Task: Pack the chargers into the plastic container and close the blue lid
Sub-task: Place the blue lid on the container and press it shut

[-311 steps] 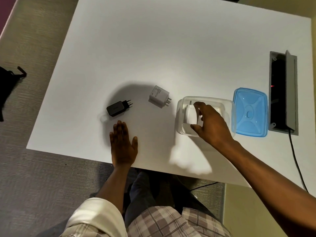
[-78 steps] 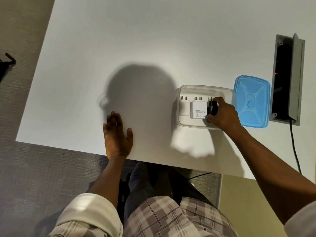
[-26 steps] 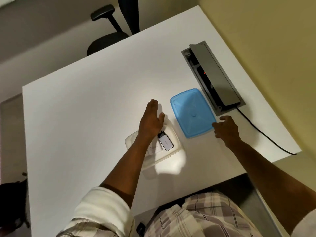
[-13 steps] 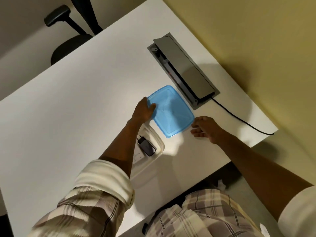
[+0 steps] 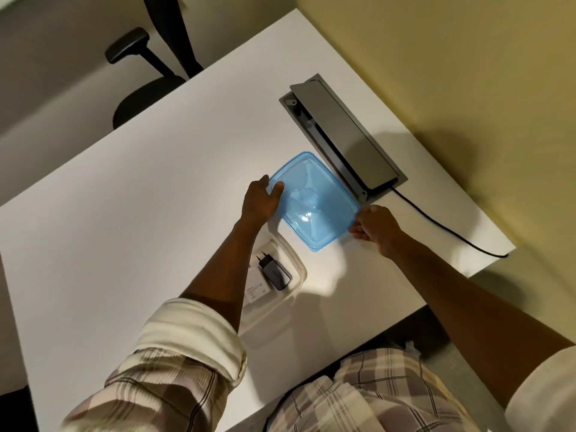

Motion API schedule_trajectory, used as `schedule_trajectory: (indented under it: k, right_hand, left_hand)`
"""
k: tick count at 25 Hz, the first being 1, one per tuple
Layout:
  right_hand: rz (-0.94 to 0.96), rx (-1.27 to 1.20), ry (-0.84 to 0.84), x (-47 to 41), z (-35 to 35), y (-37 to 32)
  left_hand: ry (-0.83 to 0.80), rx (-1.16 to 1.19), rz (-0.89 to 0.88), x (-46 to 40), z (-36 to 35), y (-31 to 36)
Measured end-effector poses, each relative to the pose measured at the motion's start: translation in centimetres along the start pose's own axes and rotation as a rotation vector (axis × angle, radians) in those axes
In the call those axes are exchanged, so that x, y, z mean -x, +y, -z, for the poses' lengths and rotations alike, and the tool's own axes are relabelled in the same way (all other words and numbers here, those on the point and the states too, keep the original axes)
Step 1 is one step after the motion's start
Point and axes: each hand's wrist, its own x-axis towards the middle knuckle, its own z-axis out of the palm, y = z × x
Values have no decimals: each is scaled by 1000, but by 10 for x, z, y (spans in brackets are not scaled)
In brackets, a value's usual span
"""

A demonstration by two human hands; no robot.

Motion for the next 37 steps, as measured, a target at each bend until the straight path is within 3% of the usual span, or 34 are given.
schedule_trajectory:
  k: [9,13,19,27,30,37]
  right_hand:
    - [393,140,120,46,-46,-54]
    - [460,101,63,68,-65,-63]
    - [583,207,129,96,-93,-48]
    - [594,204,125,118,-108,3]
    - [663,244,148,124,-109,17]
    - [789,262,26,133,-109,46]
  left_hand:
    - [291,213,85,61,53,-23]
    - [384,405,130,87,74,-48]
    - [370,662,204,122,89,-88]
    - [346,973,292,174,83,-128]
    - [355,987,297,185,75,-141]
    - [399,959,285,196,57,-152]
